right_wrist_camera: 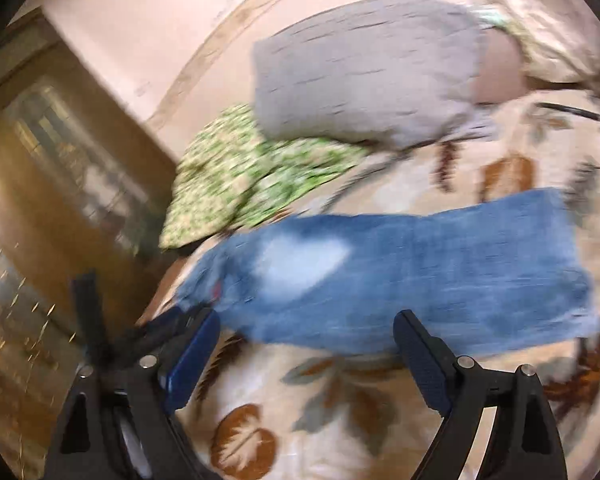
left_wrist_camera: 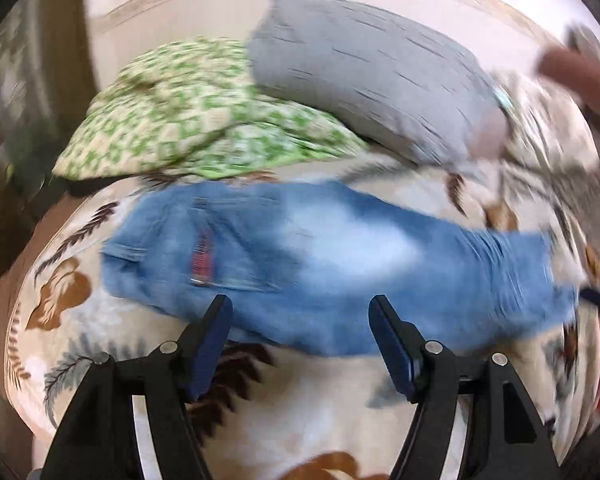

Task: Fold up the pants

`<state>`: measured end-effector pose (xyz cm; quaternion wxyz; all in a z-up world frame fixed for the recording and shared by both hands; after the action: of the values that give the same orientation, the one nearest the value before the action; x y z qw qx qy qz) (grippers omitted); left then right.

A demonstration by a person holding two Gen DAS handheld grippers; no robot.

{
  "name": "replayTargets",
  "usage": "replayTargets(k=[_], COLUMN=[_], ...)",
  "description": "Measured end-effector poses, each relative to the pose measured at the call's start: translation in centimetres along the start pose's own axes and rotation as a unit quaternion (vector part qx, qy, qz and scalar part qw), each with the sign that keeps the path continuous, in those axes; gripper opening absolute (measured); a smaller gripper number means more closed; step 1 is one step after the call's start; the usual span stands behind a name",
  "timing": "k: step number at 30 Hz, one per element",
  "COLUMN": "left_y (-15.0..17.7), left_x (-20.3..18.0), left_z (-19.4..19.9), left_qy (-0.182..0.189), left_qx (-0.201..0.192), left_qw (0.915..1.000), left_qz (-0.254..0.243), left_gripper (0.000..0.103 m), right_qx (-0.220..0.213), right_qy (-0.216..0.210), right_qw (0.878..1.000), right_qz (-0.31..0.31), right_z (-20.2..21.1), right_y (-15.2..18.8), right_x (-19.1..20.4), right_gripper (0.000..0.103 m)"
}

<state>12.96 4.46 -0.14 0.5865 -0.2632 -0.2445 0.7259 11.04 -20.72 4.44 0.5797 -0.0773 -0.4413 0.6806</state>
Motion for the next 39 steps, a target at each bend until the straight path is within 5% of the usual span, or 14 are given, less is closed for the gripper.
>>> replayTargets(k=[9, 18, 26, 30, 35, 36, 39], left_y=[3.1, 5.8, 7.6, 9.1, 10.8, 10.9, 10.7], left_x=[-9.2, -17.1, -23.0, -25.8, -28.2, -28.4, -28.6], left_z=[1.7, 1.5, -1.0, -2.3, -4.6, -5.1, -5.8], left_qy=[0.092, 0.121, 0.139, 0.163, 0.17, 0.164, 0.151], left_qx=[0.01, 0.028, 0.051, 0.062, 0.098, 0.098, 0.093], left_qw=[0.9932, 0.9832, 0.9636, 0.9455, 0.9277, 0.9282, 0.9321], left_qz=[-0.07, -0.134, -0.223, -0.275, -0.318, -0.319, -0.316], left_gripper=[0.071, 0.071, 0.071, 0.071, 0.071, 0.069, 0.044], right_qx=[-0.046, -0.014, 0.052, 0.078, 0.118, 0.125, 0.141], right_qy=[0.045, 0.108, 0.118, 0.085, 0.09, 0.079, 0.067], right_qw=[0.994, 0.983, 0.979, 0.973, 0.96, 0.959, 0.955], right_qz=[-0.086, -0.147, -0.159, -0.201, -0.237, -0.243, -0.253], right_z=[5.9, 7.5, 5.3, 3.2, 0.6, 0.0, -1.4], right_y=[-1.4, -0.1, -3.8, -1.7, 0.0, 0.2, 0.5], right_x=[-6.5, -11.7, -16.8, -19.3, -21.7, -22.0, -22.6], right_gripper=[0.09, 0.09, 0.086, 0.073, 0.072, 0.072, 0.072])
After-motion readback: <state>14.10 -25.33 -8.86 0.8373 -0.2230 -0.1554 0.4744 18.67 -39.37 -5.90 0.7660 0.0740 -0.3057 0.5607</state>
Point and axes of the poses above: each gripper's, at about its wrist camera, not at the fingertips, and z roughly against the way its jaws point, x to its left, y to its underside, the point moved 2 cm from there along -z, roughly the way its jaws point, and after that the axes turned 12 degrees about z, right-handed, at the moved point
